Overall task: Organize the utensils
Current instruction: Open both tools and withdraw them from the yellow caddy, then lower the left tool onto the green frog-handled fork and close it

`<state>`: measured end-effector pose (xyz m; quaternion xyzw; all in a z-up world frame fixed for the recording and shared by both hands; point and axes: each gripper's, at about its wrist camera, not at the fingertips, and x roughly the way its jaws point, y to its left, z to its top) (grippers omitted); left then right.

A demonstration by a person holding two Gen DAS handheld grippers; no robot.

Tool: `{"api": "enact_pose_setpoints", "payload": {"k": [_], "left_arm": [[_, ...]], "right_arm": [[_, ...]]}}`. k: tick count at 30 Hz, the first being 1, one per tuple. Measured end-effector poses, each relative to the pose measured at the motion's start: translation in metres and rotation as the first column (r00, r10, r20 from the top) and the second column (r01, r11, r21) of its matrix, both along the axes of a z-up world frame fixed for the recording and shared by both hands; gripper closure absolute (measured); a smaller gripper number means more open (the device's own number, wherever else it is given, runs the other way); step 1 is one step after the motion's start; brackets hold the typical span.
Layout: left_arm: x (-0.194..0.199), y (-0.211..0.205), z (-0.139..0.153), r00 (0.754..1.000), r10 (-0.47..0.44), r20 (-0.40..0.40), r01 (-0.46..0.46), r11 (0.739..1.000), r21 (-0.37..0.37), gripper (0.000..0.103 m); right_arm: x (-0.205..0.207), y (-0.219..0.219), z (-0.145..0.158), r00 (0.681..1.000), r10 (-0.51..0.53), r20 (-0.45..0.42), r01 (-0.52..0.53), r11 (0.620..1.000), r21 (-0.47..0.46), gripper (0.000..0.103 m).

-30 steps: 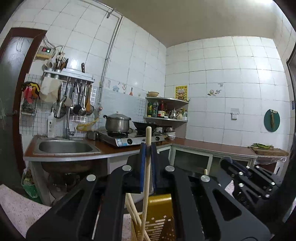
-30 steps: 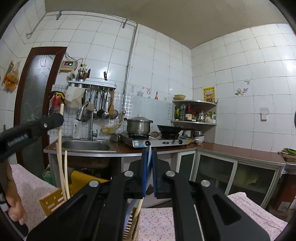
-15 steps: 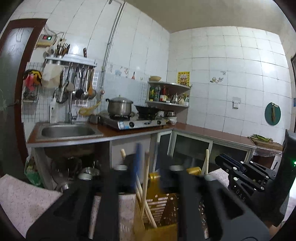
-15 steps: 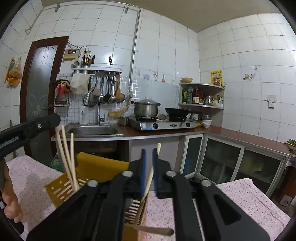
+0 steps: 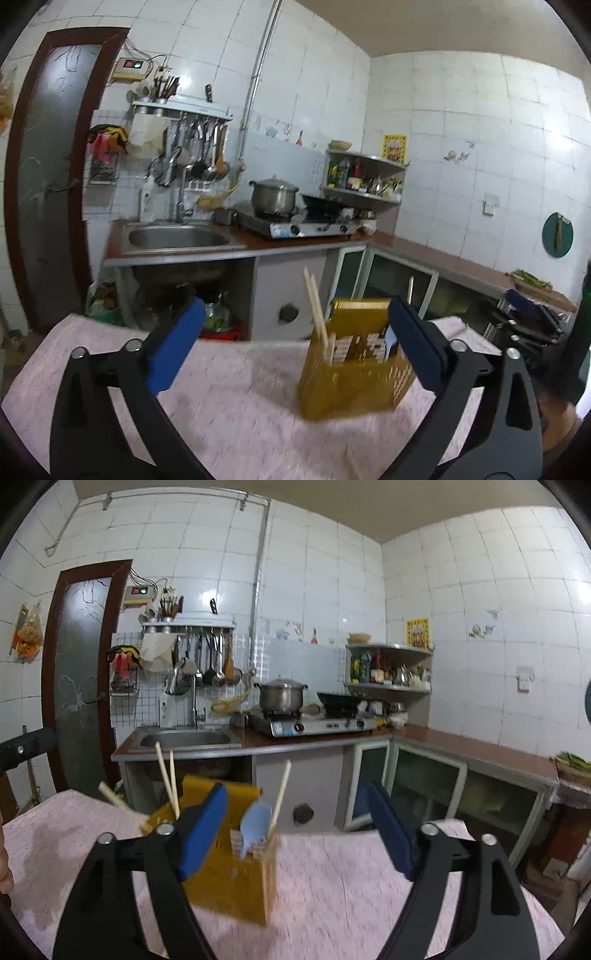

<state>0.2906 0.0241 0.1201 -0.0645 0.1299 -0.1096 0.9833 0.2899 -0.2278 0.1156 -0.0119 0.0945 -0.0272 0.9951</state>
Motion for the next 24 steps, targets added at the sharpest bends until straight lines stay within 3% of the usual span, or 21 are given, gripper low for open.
{"api": "enact_pose_setpoints", "payload": {"k": [4, 9, 13, 18, 24], "left_arm": [[-0.021, 0.006, -0.023, 0.992, -0.005, -0.124, 0.003, 1.0, -0.015, 0.005], [-0.042, 0.007, -0.057, 0.963, -0.005, -0.27, 0.0, 1.0, -0.021, 0.005], [-0.052, 0.002, -0.085, 0.926, -0.01, -0.377, 0.013, 1.0, 0.006, 0.005], [-0.051, -0.003, -0.113, 0.87, -0.013, -0.494, 0.022, 1.0, 0.012, 0.005], [-0.045, -0.009, -0.142, 0.817, 0.021, -0.577, 0.001, 0.999, 0.039, 0.005]], "right_arm": [[-0.031, -0.005, -0.017, 0.996, -0.024, -0.087, 0.027, 0.999, 0.028, 0.012], [-0.052, -0.008, -0.049, 0.974, -0.048, -0.223, 0.058, 0.998, 0.039, 0.01], [-0.061, -0.008, -0.076, 0.945, -0.051, -0.323, 0.074, 0.995, 0.06, 0.01], [-0.065, -0.007, -0.1, 0.921, -0.046, -0.386, 0.088, 0.992, 0.092, 0.01], [-0.061, -0.014, -0.132, 0.892, -0.043, -0.45, 0.099, 0.99, 0.101, 0.01]]}}
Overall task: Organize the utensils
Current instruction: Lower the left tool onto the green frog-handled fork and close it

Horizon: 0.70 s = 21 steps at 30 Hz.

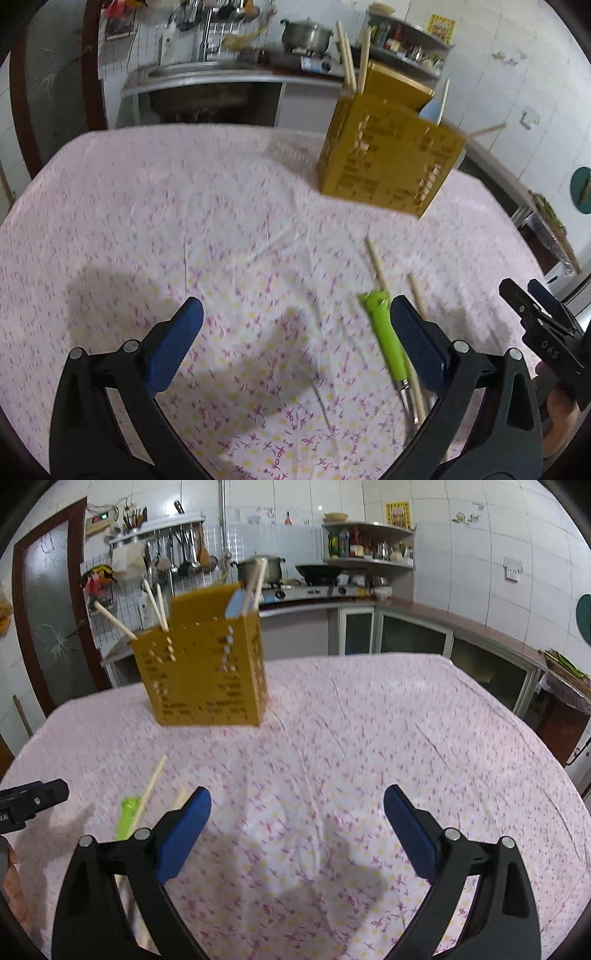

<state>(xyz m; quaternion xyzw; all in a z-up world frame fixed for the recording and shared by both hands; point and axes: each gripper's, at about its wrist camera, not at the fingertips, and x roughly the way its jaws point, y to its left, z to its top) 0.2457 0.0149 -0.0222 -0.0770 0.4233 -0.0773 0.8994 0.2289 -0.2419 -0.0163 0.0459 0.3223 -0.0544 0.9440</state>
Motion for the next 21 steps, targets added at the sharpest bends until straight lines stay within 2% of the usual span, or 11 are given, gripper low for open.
{"api": "enact_pose_setpoints", "payload": {"k": [8, 11, 13, 18, 21], "left_arm": [[0.012, -0.029, -0.017, 0.997, -0.051, -0.061, 0.052, 0.998, 0.027, 0.007], [0.017, -0.042, -0.022, 0.993, -0.083, -0.084, 0.085, 0.996, 0.012, 0.022], [0.019, -0.05, -0.022, 0.991, -0.093, -0.099, 0.095, 0.995, 0.02, 0.035], [0.026, -0.057, -0.022, 0.989, -0.096, -0.113, 0.098, 0.995, 0.017, 0.049], [0.03, -0.061, -0.021, 0.987, -0.094, -0.134, 0.098, 0.995, 0.019, 0.052]], "right_arm": [[0.004, -0.012, -0.014, 0.998, -0.038, -0.043, 0.038, 0.999, 0.013, 0.011], [0.006, -0.014, -0.015, 0.998, -0.046, -0.049, 0.047, 0.999, 0.019, 0.011], [0.005, -0.016, -0.014, 0.998, -0.051, -0.041, 0.052, 0.998, 0.024, 0.011], [0.002, -0.02, -0.014, 0.997, -0.069, -0.034, 0.07, 0.997, 0.025, 0.011], [0.003, -0.022, -0.014, 0.997, -0.071, -0.04, 0.072, 0.997, 0.029, 0.011]]}}
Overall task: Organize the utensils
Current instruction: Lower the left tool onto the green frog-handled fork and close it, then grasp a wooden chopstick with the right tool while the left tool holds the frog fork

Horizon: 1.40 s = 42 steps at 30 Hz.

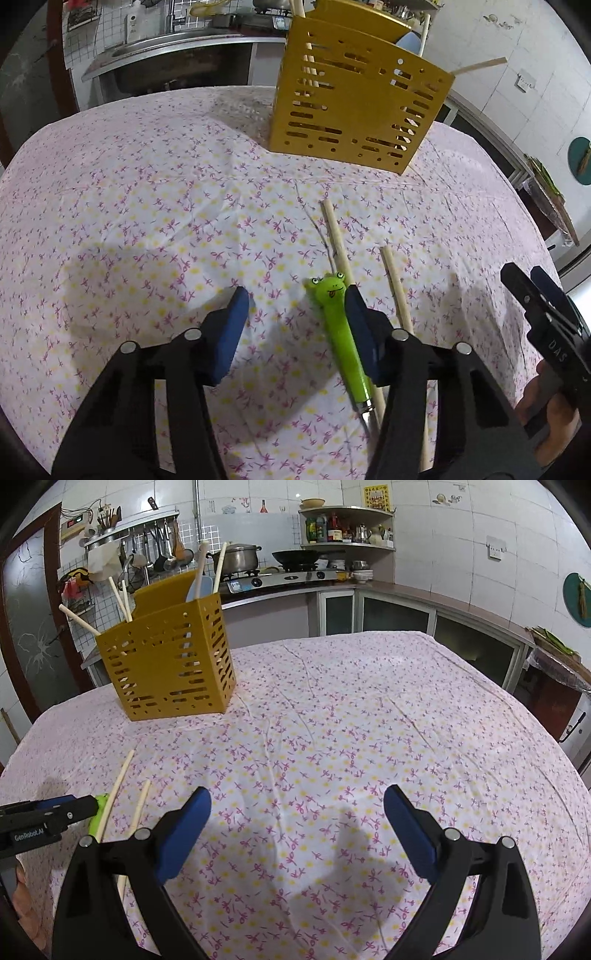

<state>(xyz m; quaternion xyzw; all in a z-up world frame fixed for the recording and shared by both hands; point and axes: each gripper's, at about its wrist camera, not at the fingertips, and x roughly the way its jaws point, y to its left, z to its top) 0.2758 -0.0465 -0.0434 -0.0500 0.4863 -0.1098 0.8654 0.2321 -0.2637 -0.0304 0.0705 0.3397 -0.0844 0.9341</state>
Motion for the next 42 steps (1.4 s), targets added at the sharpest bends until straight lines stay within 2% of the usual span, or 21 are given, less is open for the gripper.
{"api": "enact_pose_setpoints", "payload": {"k": [2, 5, 7, 9, 14, 18, 20, 21, 23, 28, 33, 35, 37, 42], "left_arm": [[0.003, -0.005, -0.002, 1.0, -0.009, -0.03, 0.009, 1.0, 0.002, 0.055], [0.003, -0.009, -0.001, 0.999, -0.014, -0.033, 0.015, 0.999, 0.033, 0.055], [0.005, -0.012, -0.002, 0.999, -0.029, -0.042, 0.03, 0.999, 0.031, 0.06], [0.006, -0.014, -0.002, 0.998, -0.027, -0.053, 0.029, 0.999, 0.033, 0.06], [0.011, -0.021, -0.005, 0.998, -0.041, -0.048, 0.045, 0.996, 0.072, 0.062], [0.013, -0.023, -0.008, 0.998, -0.056, -0.019, 0.057, 0.992, 0.109, 0.078], [0.013, -0.021, -0.008, 0.997, -0.07, -0.012, 0.071, 0.993, 0.096, 0.078], [0.013, -0.018, -0.008, 0.997, -0.073, -0.015, 0.074, 0.994, 0.08, 0.078], [0.012, -0.009, -0.007, 0.997, -0.067, -0.023, 0.069, 0.996, 0.065, 0.079], [0.009, 0.014, -0.004, 0.999, -0.045, -0.014, 0.046, 0.994, 0.098, 0.081], [0.009, 0.044, -0.005, 1.0, -0.017, -0.023, 0.019, 0.995, 0.099, 0.082], [0.009, 0.049, -0.004, 1.0, -0.013, -0.025, 0.015, 0.995, 0.101, 0.082], [0.009, 0.053, -0.004, 1.0, -0.012, -0.029, 0.015, 0.995, 0.102, 0.082], [0.011, 0.052, -0.007, 0.999, -0.027, -0.039, 0.031, 0.993, 0.117, 0.082]], "right_arm": [[0.0, 0.0, 0.0, 1.0, -0.003, 0.0, 0.003, 1.0, 0.001, 0.011], [-0.001, -0.002, 0.001, 1.0, -0.01, 0.001, 0.01, 1.0, 0.005, 0.011], [0.0, -0.003, 0.001, 1.0, -0.015, -0.001, 0.015, 1.0, 0.009, 0.011], [0.001, -0.001, 0.0, 1.0, -0.01, -0.009, 0.01, 1.0, 0.016, 0.011], [0.005, 0.015, 0.001, 0.999, 0.025, -0.024, -0.026, 0.999, -0.024, 0.011], [0.006, 0.025, 0.002, 0.998, 0.044, -0.037, -0.046, 0.998, -0.032, 0.011], [0.007, 0.03, 0.003, 0.998, 0.055, -0.043, -0.056, 0.998, -0.035, 0.014], [0.009, 0.034, 0.003, 0.997, 0.065, -0.05, -0.067, 0.997, -0.034, 0.018], [0.014, 0.042, 0.003, 0.994, 0.09, -0.067, -0.092, 0.995, -0.025, 0.022], [0.031, 0.072, -0.002, 0.982, 0.149, -0.115, -0.15, 0.989, 0.001, 0.035], [0.044, 0.101, -0.009, 0.966, 0.201, -0.165, -0.204, 0.979, -0.003, 0.049], [0.049, 0.107, -0.014, 0.96, 0.204, -0.19, -0.206, 0.979, 0.009, 0.056], [0.055, 0.11, -0.02, 0.95, 0.209, -0.23, -0.205, 0.978, 0.045, 0.069], [0.063, 0.117, -0.02, 0.934, 0.196, -0.3, -0.185, 0.98, 0.067, 0.075]]}}
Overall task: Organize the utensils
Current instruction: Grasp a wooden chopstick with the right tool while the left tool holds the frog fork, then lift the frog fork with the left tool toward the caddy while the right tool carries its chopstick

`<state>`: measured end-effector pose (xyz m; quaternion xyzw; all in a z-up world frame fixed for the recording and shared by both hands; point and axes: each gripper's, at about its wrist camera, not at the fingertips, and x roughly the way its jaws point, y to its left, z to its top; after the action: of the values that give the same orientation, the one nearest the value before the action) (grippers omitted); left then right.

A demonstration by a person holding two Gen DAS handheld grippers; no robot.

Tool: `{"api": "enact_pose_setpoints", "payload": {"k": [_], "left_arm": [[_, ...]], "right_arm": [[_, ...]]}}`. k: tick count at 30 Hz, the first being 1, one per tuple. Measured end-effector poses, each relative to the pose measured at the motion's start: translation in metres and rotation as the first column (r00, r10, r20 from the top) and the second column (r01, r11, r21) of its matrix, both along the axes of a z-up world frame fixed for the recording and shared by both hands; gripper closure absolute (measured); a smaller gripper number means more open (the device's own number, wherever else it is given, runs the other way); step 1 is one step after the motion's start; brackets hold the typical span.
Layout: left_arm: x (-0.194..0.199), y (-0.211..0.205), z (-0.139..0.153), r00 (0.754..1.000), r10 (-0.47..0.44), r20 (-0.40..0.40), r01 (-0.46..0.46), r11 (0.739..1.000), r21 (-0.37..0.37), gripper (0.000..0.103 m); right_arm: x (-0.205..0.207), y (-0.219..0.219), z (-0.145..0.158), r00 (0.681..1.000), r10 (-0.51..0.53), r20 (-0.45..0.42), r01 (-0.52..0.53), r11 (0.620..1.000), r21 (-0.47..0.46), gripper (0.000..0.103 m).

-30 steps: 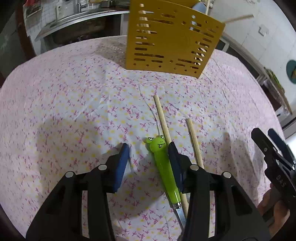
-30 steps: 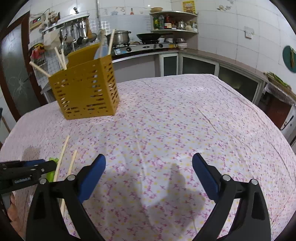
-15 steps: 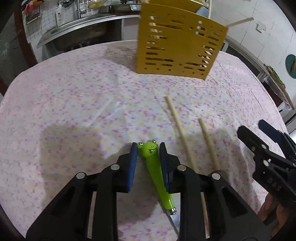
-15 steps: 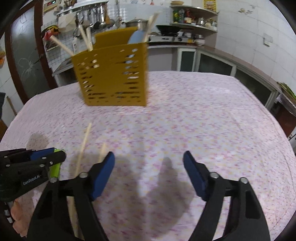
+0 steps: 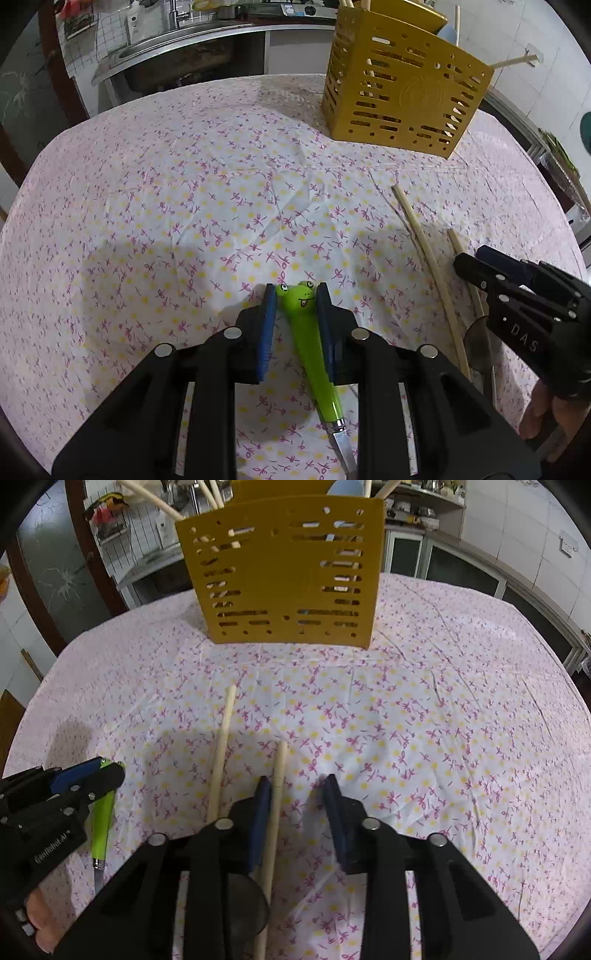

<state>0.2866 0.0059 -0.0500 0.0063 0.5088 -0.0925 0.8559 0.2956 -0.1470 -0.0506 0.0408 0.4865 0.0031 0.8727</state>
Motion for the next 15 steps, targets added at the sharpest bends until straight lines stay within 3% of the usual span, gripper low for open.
{"api": "enact_pose_setpoints", "payload": {"k": [2, 4, 10, 11, 15], "left_arm": [[0.001, -0.002, 0.0, 1.0, 0.001, 0.0, -0.001, 1.0, 0.006, 0.082], [0.001, -0.004, 0.0, 1.0, 0.001, 0.002, -0.001, 1.0, 0.014, 0.082], [0.0, -0.001, 0.005, 1.0, 0.017, 0.001, -0.017, 0.999, -0.027, 0.082], [0.0, 0.0, 0.007, 1.0, 0.022, 0.007, -0.022, 0.999, -0.037, 0.082], [-0.007, 0.0, 0.021, 0.999, 0.015, 0.049, -0.013, 0.999, -0.053, 0.082]], "right_arm": [[0.003, 0.004, 0.0, 1.0, 0.006, -0.014, -0.006, 1.0, -0.013, 0.081], [0.004, 0.005, 0.002, 1.0, 0.016, -0.016, -0.016, 1.0, 0.008, 0.095], [-0.002, -0.011, 0.013, 0.999, 0.009, 0.033, -0.012, 0.996, 0.093, 0.096], [-0.004, -0.014, 0.017, 0.999, 0.006, 0.05, -0.011, 0.994, 0.107, 0.102], [-0.01, -0.03, 0.033, 0.994, -0.007, 0.108, -0.008, 0.991, 0.135, 0.103]]}}
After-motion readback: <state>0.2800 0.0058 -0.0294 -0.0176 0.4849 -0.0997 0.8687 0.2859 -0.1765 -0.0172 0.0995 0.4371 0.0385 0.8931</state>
